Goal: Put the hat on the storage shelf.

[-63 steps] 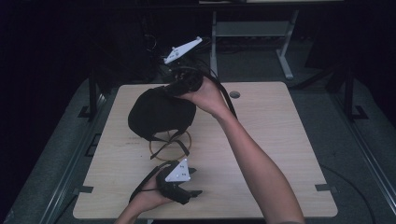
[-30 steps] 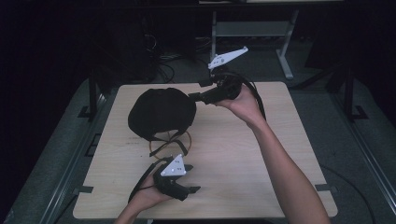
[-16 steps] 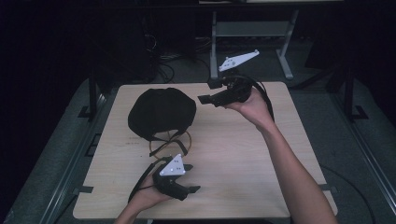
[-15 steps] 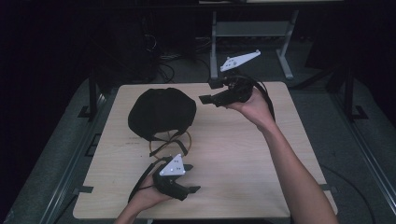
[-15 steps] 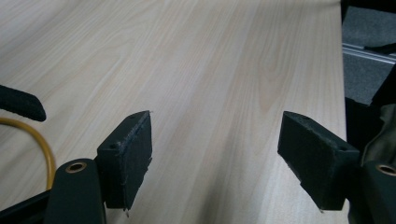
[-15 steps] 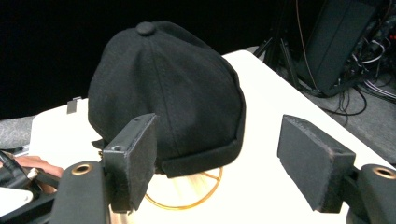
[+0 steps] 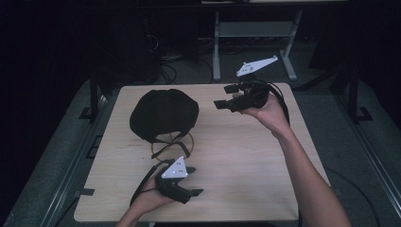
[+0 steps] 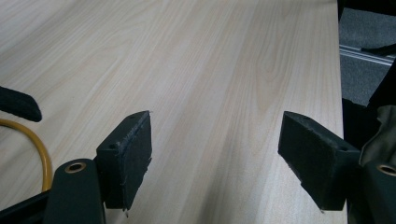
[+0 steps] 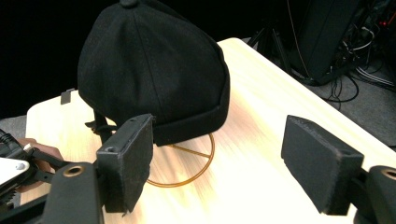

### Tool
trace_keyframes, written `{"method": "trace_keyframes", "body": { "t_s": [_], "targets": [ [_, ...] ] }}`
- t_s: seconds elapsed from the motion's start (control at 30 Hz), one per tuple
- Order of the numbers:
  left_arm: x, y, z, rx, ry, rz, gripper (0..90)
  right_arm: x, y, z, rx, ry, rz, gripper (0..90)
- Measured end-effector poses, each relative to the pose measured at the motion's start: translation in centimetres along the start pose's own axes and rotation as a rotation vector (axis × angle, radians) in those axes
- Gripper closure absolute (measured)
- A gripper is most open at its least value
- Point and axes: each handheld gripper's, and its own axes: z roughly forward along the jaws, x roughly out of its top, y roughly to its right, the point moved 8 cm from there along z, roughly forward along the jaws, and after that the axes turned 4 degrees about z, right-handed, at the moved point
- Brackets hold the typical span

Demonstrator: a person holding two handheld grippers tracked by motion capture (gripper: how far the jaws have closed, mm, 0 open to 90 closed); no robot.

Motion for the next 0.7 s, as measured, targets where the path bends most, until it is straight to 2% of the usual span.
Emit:
{"method": "trace_keyframes", "body": {
  "t_s": [0.7],
  "targets": [
    [-0.1,-0.1,0.0,0.004,-0.004,0.000,25.5,-3.6,2.0,-2.0,-0.022,0.004,0.051,23.2]
  ]
}}
